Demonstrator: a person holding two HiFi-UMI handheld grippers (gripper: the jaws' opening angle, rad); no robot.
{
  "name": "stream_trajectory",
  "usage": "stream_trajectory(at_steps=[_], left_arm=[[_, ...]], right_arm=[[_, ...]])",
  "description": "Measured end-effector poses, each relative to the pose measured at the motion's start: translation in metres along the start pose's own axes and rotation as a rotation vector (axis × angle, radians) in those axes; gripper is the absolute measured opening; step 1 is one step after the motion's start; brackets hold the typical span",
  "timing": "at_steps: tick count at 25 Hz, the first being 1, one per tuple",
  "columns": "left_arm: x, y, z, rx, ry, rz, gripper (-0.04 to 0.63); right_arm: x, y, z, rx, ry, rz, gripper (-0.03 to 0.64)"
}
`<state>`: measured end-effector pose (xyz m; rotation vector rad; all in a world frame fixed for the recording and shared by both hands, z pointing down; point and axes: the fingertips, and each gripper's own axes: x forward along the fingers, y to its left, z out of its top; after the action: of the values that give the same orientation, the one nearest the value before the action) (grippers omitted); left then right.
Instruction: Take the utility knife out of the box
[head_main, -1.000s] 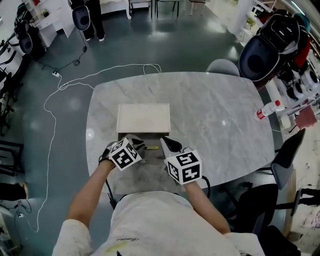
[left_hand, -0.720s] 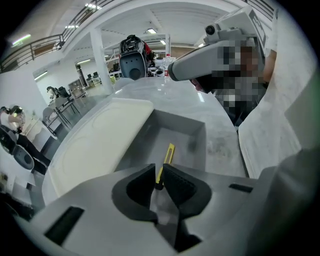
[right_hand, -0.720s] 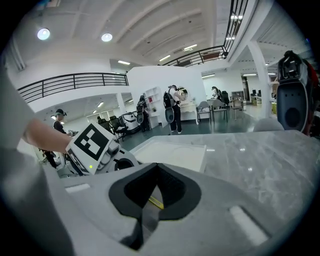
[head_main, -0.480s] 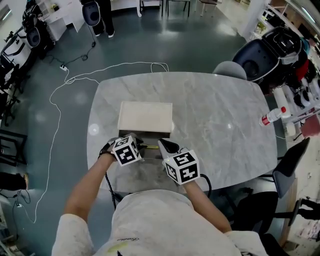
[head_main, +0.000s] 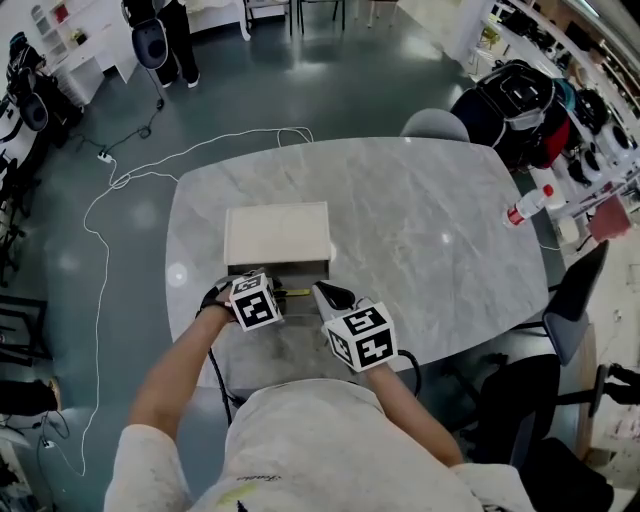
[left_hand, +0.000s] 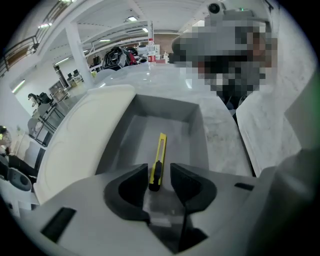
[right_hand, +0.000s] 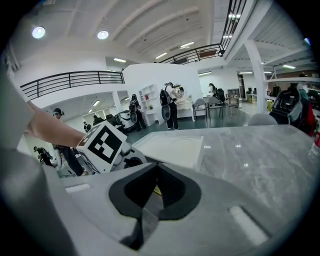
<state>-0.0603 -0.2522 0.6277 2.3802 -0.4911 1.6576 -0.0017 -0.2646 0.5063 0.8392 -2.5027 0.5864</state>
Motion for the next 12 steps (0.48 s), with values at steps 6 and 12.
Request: stream_trajectory(at_steps=[6, 12], left_arm=[[0.009, 0.002, -0.004, 0.057, 0.029, -0.019, 0.121], [0.012, 0.003, -0.004, 0.056, 0.039, -0.060, 0.121]], right_arm=[[-0.013, -0.005, -0.007, 0.043, -0.015, -0.075, 0.005], [-0.019, -0.004, -0.014, 0.071, -0.022, -0.122, 0.005]])
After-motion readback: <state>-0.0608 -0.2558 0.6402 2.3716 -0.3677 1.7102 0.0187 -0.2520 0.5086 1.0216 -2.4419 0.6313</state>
